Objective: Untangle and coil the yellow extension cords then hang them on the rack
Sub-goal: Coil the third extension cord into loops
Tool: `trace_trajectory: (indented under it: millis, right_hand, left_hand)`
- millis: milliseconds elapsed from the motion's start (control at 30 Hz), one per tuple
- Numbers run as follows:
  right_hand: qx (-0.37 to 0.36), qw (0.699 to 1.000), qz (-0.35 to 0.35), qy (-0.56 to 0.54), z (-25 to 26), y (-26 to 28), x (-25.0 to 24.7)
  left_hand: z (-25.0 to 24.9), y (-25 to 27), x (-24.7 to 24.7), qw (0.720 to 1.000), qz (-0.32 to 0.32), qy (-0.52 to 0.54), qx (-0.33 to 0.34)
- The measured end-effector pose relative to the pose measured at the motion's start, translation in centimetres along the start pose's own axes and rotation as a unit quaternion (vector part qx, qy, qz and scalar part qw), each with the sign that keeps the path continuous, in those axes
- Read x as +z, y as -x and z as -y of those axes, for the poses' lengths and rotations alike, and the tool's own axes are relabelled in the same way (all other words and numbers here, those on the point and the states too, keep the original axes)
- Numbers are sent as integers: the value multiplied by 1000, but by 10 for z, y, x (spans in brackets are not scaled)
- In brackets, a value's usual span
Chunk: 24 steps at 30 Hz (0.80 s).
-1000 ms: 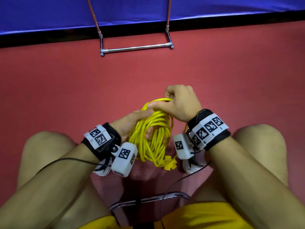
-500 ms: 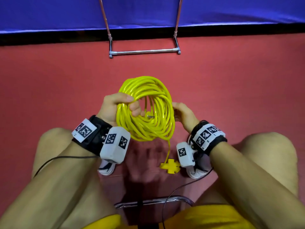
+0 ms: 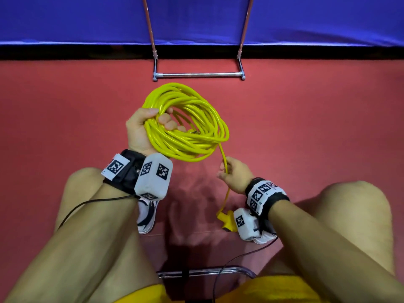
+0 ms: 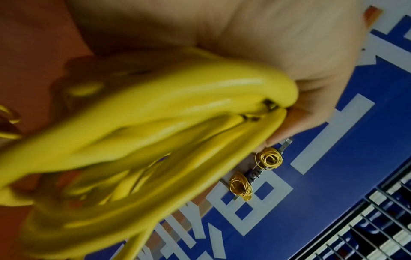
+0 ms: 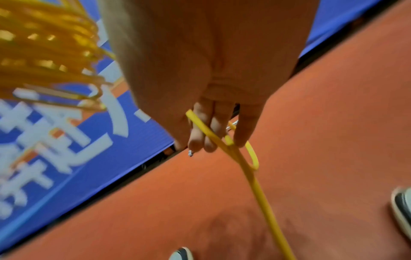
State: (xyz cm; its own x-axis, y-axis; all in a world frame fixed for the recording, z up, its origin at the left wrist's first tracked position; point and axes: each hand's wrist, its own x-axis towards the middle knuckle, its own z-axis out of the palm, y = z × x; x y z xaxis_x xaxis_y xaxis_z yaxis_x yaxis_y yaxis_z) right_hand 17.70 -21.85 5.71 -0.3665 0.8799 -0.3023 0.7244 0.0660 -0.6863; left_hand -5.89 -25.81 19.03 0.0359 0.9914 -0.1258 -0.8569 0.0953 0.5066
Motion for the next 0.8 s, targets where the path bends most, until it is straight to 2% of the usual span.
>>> trace_trajectory:
  millis: [67, 200, 300, 433, 633, 733, 800]
  right_hand:
    - [-18, 997, -20, 74, 2, 4, 1]
    - [-90, 987, 19, 135, 21, 13, 5]
    - [-93, 980, -9, 174, 31, 19, 1]
    - [-25, 960, -7, 278, 28, 15, -6]
    - [127, 953, 23, 273, 6, 9, 3]
    - [139, 952, 6, 271, 7, 9, 1]
    - [95, 954, 8, 283, 14, 11, 2]
  left_hand:
    - [2, -2, 1, 999, -9, 31, 11]
    - [0, -7, 6, 992, -87, 65, 63]
    - [-6, -9, 5, 984, -121, 96, 93]
    - [-15, -11, 1, 980, -124, 103, 118]
    - [-16, -13, -3, 981, -113, 95, 124]
    - [-15, -13, 1, 981, -116, 81, 135]
    - [-15, -12, 3, 979, -126, 68, 147]
